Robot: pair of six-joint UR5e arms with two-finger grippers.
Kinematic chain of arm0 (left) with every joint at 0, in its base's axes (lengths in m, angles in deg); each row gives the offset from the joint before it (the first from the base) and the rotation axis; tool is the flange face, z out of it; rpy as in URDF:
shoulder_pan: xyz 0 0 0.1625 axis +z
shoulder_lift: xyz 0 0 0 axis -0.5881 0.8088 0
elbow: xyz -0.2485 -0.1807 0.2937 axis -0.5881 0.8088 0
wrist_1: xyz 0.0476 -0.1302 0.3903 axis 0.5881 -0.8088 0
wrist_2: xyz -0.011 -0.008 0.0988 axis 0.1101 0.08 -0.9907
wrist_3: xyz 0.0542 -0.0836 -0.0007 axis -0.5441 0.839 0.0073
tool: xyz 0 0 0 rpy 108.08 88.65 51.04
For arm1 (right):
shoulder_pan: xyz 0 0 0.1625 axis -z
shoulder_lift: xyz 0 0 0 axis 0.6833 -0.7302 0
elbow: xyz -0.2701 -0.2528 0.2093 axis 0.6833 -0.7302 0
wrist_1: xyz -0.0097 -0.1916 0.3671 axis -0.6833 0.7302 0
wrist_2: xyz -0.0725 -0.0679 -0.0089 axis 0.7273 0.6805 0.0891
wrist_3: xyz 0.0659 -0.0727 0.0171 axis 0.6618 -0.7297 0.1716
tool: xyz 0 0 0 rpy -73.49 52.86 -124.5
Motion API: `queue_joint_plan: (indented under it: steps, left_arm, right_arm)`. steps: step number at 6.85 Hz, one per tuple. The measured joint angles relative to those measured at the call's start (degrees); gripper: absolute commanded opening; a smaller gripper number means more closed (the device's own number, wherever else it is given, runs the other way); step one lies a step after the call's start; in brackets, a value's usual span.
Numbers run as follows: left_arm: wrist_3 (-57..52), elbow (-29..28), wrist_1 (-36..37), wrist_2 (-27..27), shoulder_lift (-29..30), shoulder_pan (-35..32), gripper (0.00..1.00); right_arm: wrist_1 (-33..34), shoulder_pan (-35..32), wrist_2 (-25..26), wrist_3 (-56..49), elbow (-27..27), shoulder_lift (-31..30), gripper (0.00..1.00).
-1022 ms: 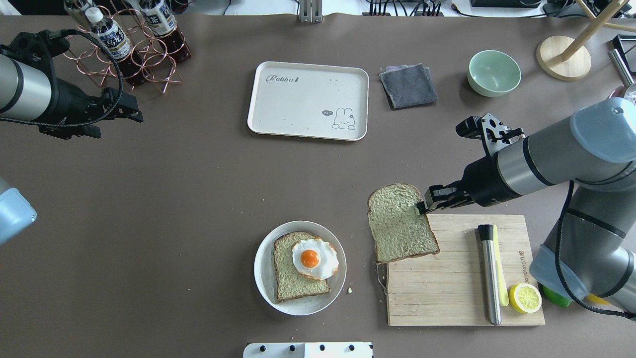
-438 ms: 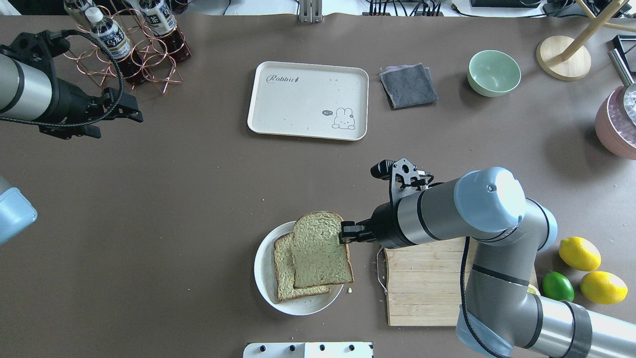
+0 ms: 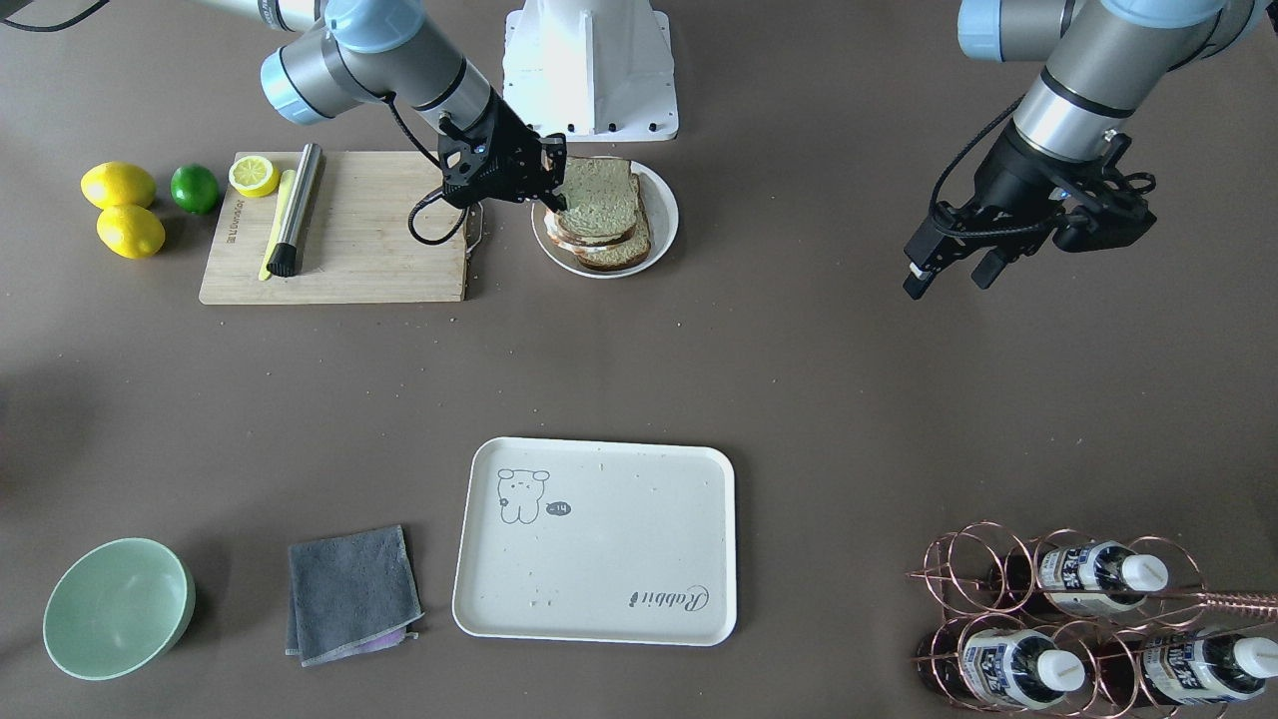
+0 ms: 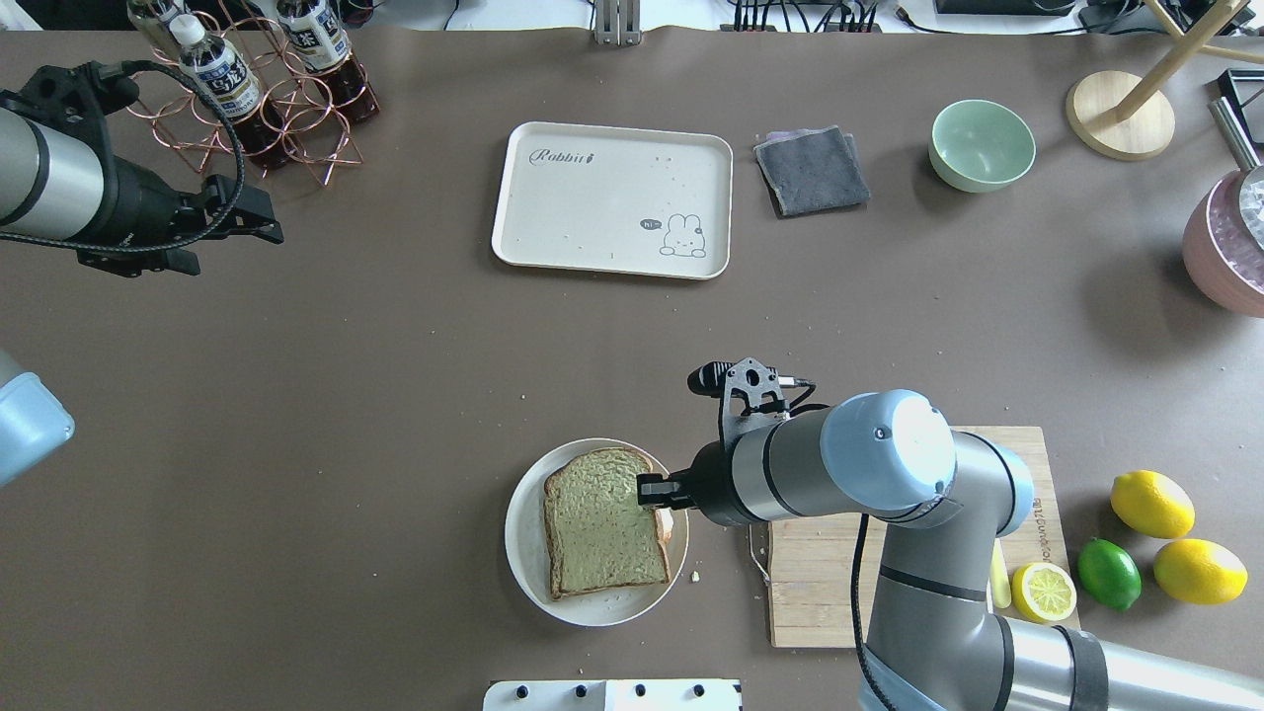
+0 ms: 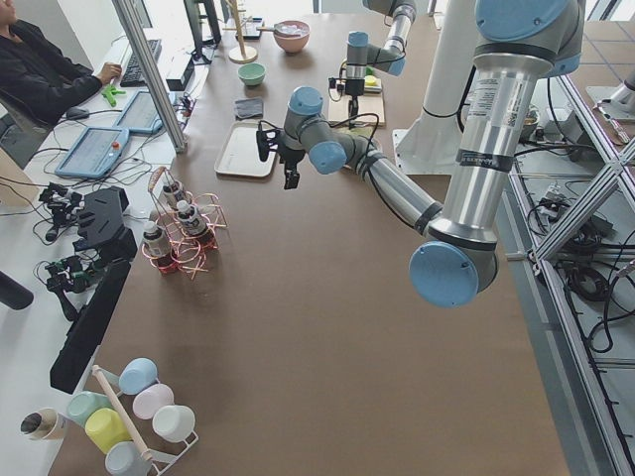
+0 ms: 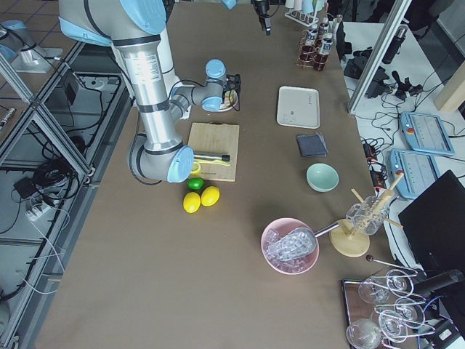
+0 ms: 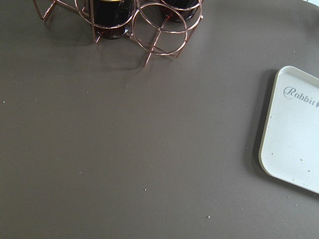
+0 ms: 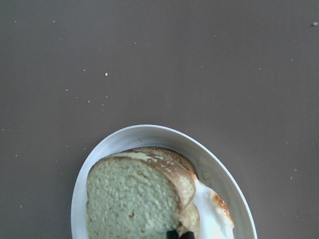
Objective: Make sandwich and place on tray
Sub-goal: 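Release the bread and raise the right gripper while the left arm approaches the plate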
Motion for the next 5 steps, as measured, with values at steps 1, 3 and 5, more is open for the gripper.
queue_joint_plan:
  steps: [1, 3, 5]
  left_arm:
    - [-0.04, -0.11, 0.00, 0.00, 0.02, 0.00, 0.97]
    - [-0.09, -0.25, 0.00, 0.02, 0.05, 0.00, 0.97]
    - [-0.18, -0.84, 0.00, 0.03, 0.65, 0.00, 0.97]
  right_arm:
    - [0.08, 0.38, 0.34, -0.39, -0.98, 0.74, 0.00]
    - [0.08, 0.15, 0.51, -1.62, -2.25, 1.78, 0.99]
    - [0.03, -1.80, 0.14, -1.90, -2.19, 1.55, 0.99]
